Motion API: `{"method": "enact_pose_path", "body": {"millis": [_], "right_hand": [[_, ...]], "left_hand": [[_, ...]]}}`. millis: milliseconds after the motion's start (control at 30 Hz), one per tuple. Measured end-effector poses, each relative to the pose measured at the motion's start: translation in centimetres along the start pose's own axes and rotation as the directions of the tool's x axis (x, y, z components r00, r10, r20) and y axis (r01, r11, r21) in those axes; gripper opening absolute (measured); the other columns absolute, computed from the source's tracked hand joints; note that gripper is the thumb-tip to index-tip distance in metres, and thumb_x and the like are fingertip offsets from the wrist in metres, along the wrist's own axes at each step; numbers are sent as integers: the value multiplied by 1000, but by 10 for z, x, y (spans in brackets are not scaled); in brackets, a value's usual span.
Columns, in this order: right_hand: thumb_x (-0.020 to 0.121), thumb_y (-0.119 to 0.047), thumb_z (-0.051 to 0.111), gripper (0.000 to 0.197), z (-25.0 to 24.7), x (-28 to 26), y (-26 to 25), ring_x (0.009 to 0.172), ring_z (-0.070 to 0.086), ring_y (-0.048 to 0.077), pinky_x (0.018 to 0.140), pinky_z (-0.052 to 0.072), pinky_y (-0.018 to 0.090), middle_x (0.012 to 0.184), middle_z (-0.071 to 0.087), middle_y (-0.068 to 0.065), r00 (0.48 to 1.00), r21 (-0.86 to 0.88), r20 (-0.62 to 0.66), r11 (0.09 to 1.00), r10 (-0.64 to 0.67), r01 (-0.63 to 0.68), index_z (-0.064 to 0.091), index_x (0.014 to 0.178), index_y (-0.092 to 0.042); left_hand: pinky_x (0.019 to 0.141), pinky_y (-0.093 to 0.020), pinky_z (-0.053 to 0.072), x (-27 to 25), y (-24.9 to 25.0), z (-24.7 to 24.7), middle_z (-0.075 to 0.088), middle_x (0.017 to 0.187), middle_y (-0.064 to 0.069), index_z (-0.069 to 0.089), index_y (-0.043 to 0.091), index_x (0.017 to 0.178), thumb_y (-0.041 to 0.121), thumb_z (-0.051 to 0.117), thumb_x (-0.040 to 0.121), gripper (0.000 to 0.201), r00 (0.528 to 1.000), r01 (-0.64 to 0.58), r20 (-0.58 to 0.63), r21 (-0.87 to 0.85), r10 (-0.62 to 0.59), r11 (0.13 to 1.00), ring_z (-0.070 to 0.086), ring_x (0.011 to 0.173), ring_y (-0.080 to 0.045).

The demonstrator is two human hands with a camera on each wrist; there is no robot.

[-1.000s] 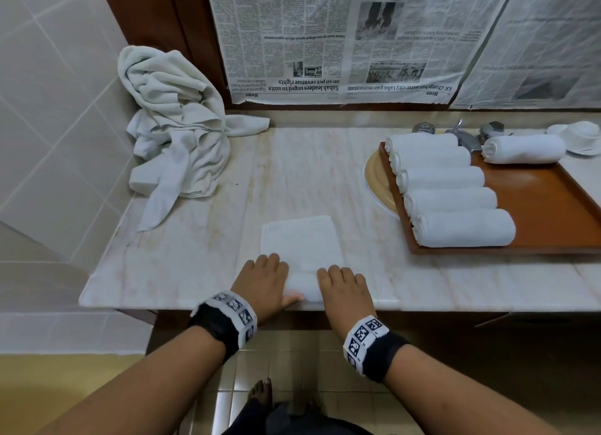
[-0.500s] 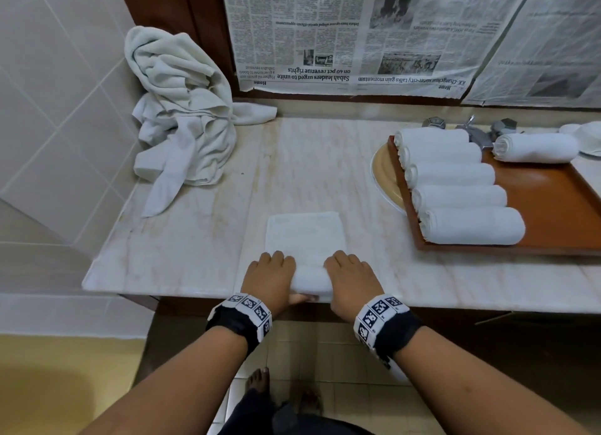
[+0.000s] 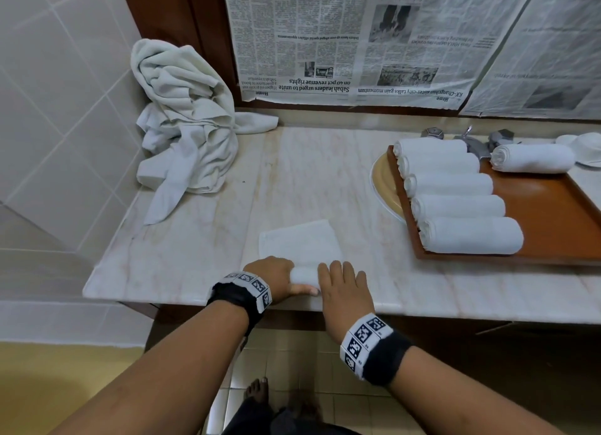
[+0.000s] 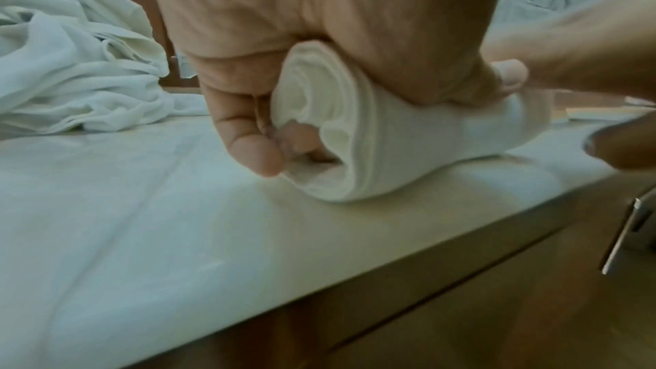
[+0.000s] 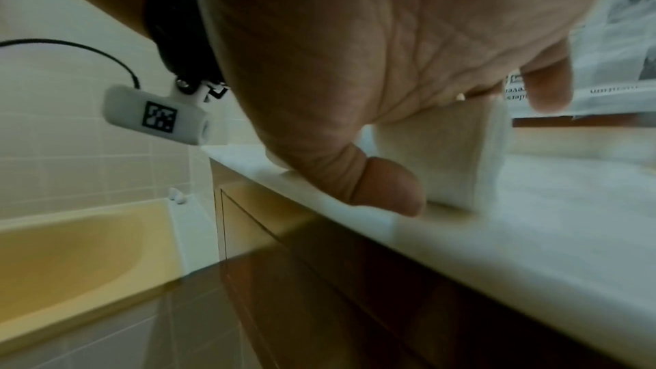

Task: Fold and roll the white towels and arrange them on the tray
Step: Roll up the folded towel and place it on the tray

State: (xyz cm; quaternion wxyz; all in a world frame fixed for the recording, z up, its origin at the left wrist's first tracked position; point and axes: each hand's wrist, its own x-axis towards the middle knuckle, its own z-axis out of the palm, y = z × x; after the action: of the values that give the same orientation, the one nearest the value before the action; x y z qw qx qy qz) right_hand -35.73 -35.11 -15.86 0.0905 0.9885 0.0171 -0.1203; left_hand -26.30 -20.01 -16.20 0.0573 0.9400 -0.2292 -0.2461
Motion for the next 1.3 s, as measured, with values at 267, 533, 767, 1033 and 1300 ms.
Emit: {"method": "enact_pose_path", "body": {"millis": [267,533,767,1033,1300], "right_hand": [[81,-18,67,57,-3,15,6,113,49,29,96,36,40,123,51,7,999,134,42,991,-4,-2,39,131,-19],[80,-56,66,56,-11,39,10,99,59,23,84,37,38,109,60,1,989,146,149,989,-20,-2,48,119,-20],[97,-27,50,78,3,0,-11,140,23,38,116,20,54,148,21,17,998,-16,2,998,-57,57,2,155,-7],[87,-28,65,68,0,7,-1,118,46,30,102,35,44,131,44,10,999,124,-3,991,-49,49,27,143,-16],[78,-63,64,69,-21,40,11,105,57,25,90,41,40,118,58,2,987,190,108,977,-115,93,42,129,-21]], "left_hand": [[85,-34,44,-3,-5,3,66,108,-7,61,16,103,80,32,85,73,999,-45,-24,1,45,999,59,94,-23],[86,-49,51,-26,5,61,59,106,-16,48,5,126,69,75,63,93,876,-98,-420,324,236,941,57,90,-33],[65,-38,49,-10,-3,35,64,90,-9,61,10,98,65,74,66,65,912,-90,-355,317,206,944,59,77,-28],[82,-36,44,-10,-1,18,60,112,-4,50,15,118,79,51,78,76,967,-146,-175,202,183,968,58,100,-24],[78,-47,54,-29,-6,57,61,103,-17,54,3,121,69,79,57,95,879,-91,-410,355,243,930,60,87,-34]]}}
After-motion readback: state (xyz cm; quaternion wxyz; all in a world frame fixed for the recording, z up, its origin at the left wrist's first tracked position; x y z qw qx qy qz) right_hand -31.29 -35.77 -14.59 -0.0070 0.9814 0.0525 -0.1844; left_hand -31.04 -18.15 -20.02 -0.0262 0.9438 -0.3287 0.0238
